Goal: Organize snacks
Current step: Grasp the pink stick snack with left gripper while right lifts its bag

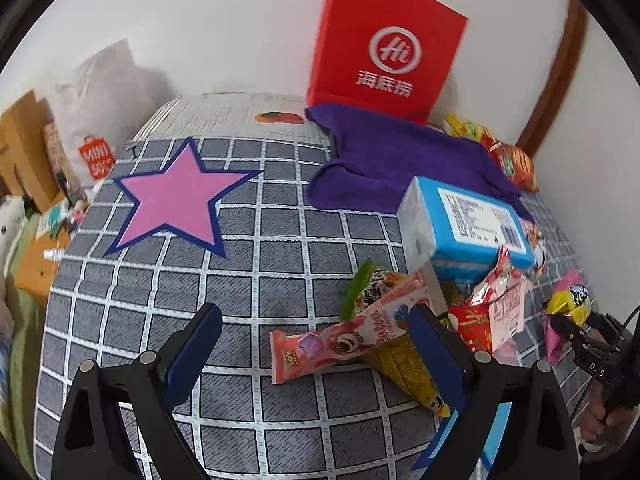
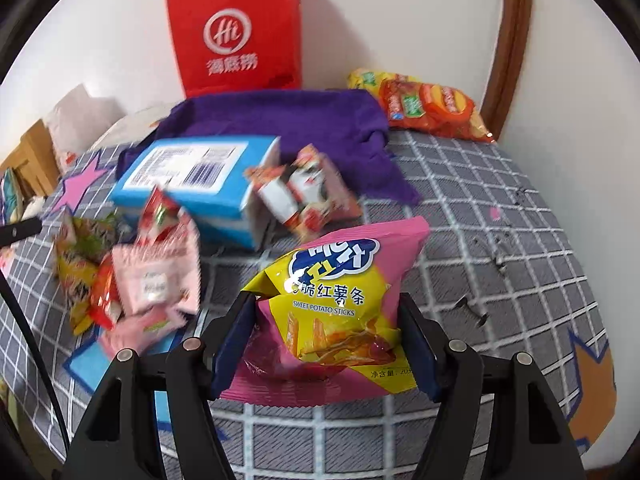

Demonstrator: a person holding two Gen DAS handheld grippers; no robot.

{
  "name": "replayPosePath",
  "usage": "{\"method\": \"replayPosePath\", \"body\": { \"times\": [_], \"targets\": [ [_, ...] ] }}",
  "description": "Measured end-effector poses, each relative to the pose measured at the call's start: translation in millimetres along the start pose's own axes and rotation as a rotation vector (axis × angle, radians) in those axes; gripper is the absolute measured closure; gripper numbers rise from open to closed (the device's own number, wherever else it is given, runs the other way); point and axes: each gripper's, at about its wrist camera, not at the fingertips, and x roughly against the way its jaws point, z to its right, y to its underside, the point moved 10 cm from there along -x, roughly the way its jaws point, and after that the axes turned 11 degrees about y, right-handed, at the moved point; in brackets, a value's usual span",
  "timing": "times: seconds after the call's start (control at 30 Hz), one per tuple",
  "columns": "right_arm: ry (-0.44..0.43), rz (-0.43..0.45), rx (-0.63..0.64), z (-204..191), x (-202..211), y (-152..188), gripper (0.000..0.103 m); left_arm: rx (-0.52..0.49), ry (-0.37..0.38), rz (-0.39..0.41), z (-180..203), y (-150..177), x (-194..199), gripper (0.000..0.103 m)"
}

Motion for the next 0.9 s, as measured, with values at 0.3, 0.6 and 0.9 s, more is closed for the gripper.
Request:
{"method": "replayPosePath", "body": {
  "times": [0.3, 0.6, 0.9],
  "targets": [
    [0.043, -0.006, 0.047, -13.0, -7.5, 15.2, 0.033, -0.048, 0.049, -0.035, -4.2, 17.9, -2.3, 0.01],
    [0.029, -0.006, 0.022, -10.8, -10.8, 13.6, 0.033, -0.17, -0.03, -0.092, -10.0, 31.5, -17.6, 0.01],
    [0.013, -0.029, -0.037, -1.9, -12.6, 14.8, 0.033, -0.237, -0.008, -0.11, 5.8, 26.6, -41.0, 0.031]
  ]
}}
